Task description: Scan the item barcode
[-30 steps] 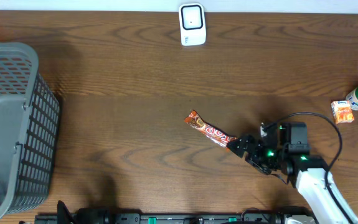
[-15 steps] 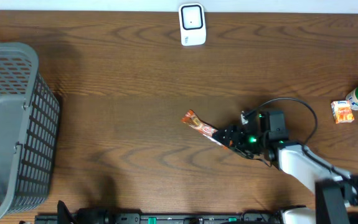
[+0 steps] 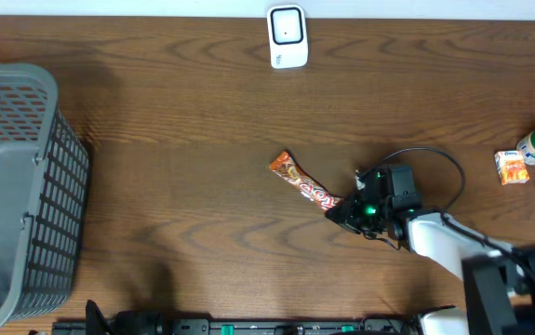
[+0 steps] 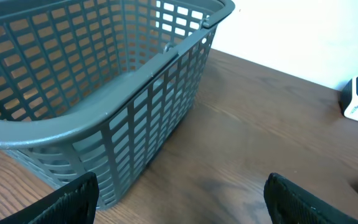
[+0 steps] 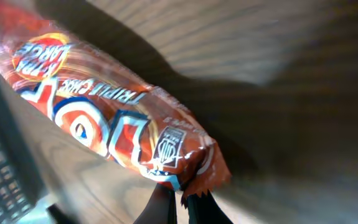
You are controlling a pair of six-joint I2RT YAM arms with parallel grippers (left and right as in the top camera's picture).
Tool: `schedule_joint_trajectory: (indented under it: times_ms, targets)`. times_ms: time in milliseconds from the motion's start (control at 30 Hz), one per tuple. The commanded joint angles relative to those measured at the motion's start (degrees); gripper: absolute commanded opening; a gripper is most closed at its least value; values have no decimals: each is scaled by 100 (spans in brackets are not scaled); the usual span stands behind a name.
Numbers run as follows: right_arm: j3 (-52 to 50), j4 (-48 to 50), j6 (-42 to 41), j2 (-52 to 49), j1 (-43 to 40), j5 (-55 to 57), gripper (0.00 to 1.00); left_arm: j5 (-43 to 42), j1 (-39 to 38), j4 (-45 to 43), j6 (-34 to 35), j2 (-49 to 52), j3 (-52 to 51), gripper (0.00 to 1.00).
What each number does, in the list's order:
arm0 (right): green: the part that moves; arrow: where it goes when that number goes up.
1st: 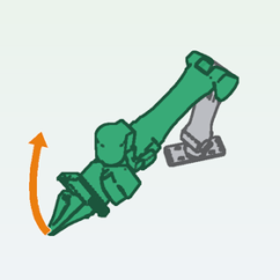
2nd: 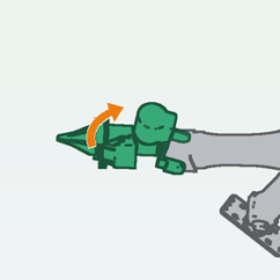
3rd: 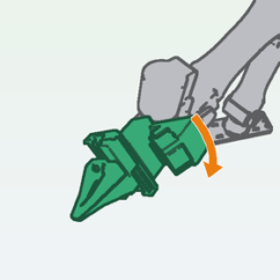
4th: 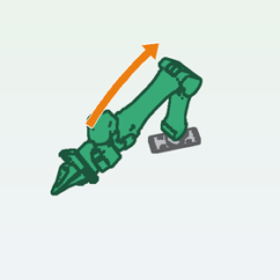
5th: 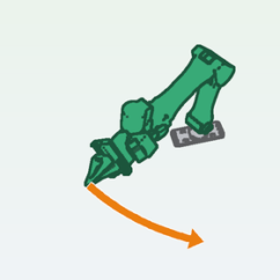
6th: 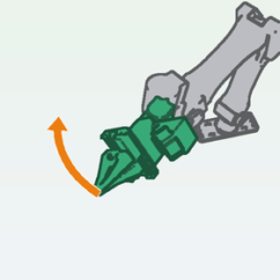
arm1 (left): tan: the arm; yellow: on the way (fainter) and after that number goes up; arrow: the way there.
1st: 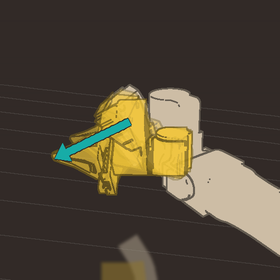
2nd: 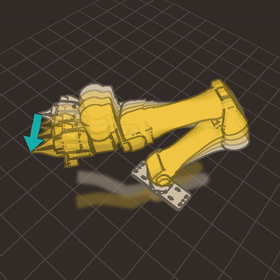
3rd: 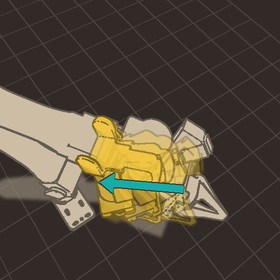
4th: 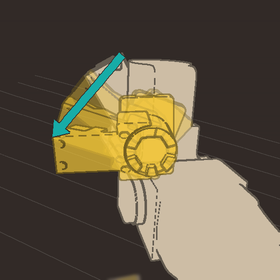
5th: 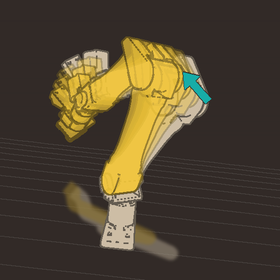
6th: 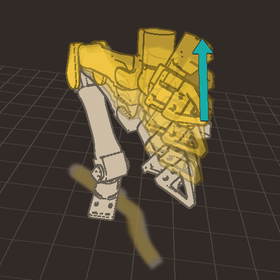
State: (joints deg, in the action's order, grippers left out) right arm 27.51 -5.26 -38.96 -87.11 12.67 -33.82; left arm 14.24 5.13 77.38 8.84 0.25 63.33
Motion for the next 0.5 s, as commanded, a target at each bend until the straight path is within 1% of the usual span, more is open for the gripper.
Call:
schedule_joint_trajectory:
  times_ms: [0,67,133,167,300,333,467]
  targets:
    - [352,-522,46,710,13,638,2,-11,-17,-7,4,-7,0,85]
    - [651,-1311,177,1255,22,1071,2,-11,-17,-7,4,-7,0,85]
    - [975,-2155,415,1738,63,1808,2,-11,-17,-7,4,-7,0,86]
    - [1187,-2695,507,2002,116,2385,1,-11,-17,-7,4,-7,0,86]
    - [1814,-4089,581,2559,369,3923,2,-11,-17,-7,4,-7,0,86]
    - [2055,-4527,581,2658,520,4503,2,-11,-17,-7,4,-7,0,85]
    - [2490,-5040,586,2645,861,5403,2,-11,-17,-7,4,-7,0,85]
